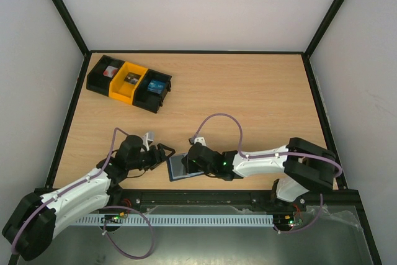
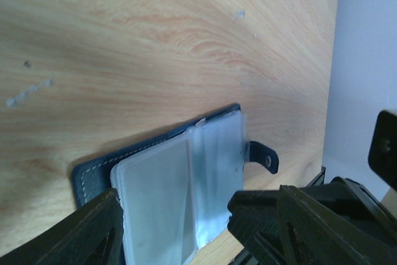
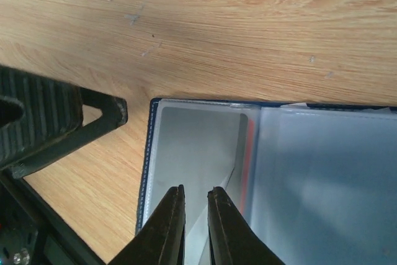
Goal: Take the credit cards out of the card holder
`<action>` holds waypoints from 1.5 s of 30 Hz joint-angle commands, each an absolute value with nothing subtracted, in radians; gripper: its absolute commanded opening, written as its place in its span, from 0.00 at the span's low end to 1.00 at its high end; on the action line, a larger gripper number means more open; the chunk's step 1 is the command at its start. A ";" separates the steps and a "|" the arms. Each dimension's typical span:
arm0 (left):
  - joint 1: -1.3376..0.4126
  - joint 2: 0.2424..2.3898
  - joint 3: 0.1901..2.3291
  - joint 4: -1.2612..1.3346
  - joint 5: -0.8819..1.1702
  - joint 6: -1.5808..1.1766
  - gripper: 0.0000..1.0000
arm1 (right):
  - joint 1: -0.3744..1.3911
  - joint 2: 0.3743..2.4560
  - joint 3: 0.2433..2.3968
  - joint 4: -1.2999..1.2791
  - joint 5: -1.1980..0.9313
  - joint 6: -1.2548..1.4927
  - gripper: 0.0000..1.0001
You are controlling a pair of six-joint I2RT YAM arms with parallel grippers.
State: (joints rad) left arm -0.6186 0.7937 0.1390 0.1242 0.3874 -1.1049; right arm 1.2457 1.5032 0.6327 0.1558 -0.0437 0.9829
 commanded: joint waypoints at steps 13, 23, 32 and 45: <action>-0.617 0.756 0.045 0.238 0.444 -1.175 0.66 | 1.253 1.602 0.645 0.087 0.034 0.966 0.12; -0.623 0.778 0.052 0.270 0.460 -1.189 0.66 | 1.253 1.629 0.579 0.124 0.057 0.996 0.07; -0.638 0.848 0.035 0.339 0.456 -1.199 0.69 | 1.253 1.628 0.552 0.180 0.030 1.009 0.04; -0.646 0.900 0.034 0.385 0.448 -1.204 0.60 | 1.253 1.622 0.540 0.213 0.011 1.018 0.04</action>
